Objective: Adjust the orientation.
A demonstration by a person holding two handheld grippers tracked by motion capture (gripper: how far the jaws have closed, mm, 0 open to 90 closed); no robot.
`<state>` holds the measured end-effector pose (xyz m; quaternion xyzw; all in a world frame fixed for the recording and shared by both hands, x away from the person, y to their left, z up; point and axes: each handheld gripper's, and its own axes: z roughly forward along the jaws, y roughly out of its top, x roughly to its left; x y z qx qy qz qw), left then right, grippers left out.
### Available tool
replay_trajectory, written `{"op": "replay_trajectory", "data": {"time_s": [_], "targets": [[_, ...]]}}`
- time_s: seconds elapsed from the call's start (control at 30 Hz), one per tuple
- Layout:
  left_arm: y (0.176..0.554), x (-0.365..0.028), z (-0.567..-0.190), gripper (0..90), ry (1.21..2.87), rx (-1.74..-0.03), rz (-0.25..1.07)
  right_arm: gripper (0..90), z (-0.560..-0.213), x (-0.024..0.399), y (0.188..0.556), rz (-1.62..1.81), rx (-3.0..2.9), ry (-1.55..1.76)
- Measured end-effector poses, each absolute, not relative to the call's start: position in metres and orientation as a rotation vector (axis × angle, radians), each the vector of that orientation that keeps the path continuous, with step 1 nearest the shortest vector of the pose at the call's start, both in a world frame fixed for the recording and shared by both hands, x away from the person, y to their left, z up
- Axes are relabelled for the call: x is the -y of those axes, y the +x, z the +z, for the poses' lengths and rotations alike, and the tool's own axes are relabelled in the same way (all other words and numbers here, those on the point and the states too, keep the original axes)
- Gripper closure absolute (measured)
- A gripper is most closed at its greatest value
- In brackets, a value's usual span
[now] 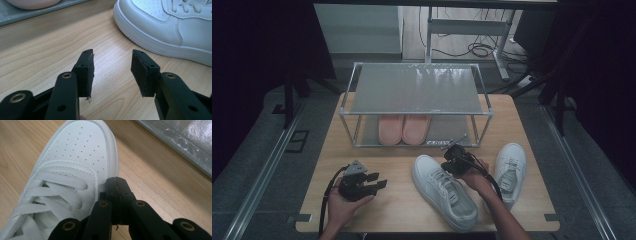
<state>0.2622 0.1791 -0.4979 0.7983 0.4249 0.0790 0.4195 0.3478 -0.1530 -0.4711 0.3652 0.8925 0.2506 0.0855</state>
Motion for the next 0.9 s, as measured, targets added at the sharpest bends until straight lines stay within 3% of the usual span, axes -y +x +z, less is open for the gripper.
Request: {"op": "replay_trajectory", "data": {"time_s": [0.23, 0.6, 0.9], "targets": [[0.262, -0.183, -0.497, 53.6, 1.991, -1.074, 0.215, 88.8, -0.464, 0.162, 0.342, 0.842, -2.657, 1.075], [0.263, -0.189, -0.494, 53.7, 1.968, -1.104, 0.243, 88.2, -0.430, 0.192, 0.301, 1.072, -2.569, 0.940], [0.263, -0.190, -0.493, 53.5, 1.961, -1.116, 0.246, 89.6, -0.428, 0.229, 0.273, 1.161, -2.505, 0.945]]}}
